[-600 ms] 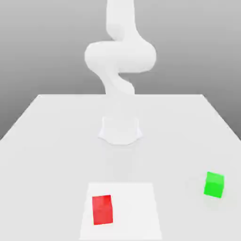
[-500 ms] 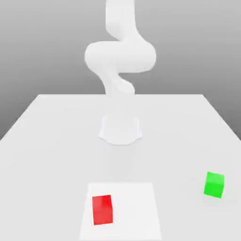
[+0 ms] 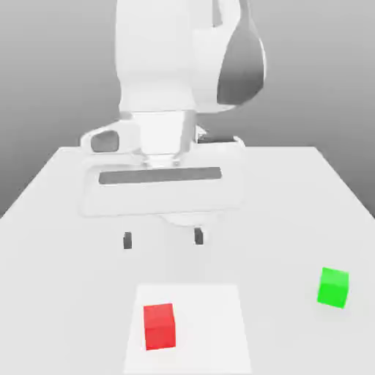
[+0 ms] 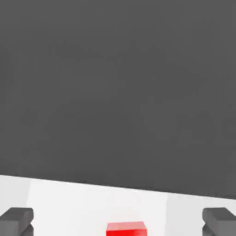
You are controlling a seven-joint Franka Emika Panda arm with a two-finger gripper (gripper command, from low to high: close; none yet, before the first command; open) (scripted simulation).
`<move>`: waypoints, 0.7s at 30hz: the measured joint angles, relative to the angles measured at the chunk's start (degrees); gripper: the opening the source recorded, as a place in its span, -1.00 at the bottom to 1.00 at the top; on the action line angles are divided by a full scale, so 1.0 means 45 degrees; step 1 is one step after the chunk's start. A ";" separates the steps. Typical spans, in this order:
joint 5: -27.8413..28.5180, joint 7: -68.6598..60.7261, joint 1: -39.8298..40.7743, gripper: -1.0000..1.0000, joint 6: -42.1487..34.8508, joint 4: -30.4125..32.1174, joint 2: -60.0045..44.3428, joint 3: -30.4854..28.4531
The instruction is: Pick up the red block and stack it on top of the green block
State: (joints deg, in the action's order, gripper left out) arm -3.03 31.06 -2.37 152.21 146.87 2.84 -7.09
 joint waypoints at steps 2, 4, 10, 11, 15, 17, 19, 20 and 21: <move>0.0038 -0.0244 0.0073 0.00 0.0442 0.0325 -0.0916 -0.0049; 0.0104 -0.0441 0.0145 0.00 0.0917 0.0604 -0.1827 -0.0074; -0.0597 -0.1073 0.0625 -1.00 0.3059 0.0374 -0.4523 0.0539; -0.0597 -0.1073 0.0625 -1.00 0.3059 0.0374 -0.4523 0.0539; -0.0578 -0.1053 0.0631 -1.00 0.3047 0.0373 -0.4522 0.0542; -0.0583 -0.1058 0.0652 -1.00 0.3104 0.0366 -0.4588 0.0567; -0.0348 -0.0889 0.0534 -1.00 0.2543 0.0471 -0.3911 0.0398; -0.0201 -0.0780 0.0476 -1.00 0.2187 0.0535 -0.3490 0.0309; -0.0043 -0.0663 0.0454 -1.00 0.1815 0.0603 -0.3049 0.0252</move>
State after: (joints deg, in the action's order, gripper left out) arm -3.23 28.07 -0.33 160.38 149.58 -10.88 -5.95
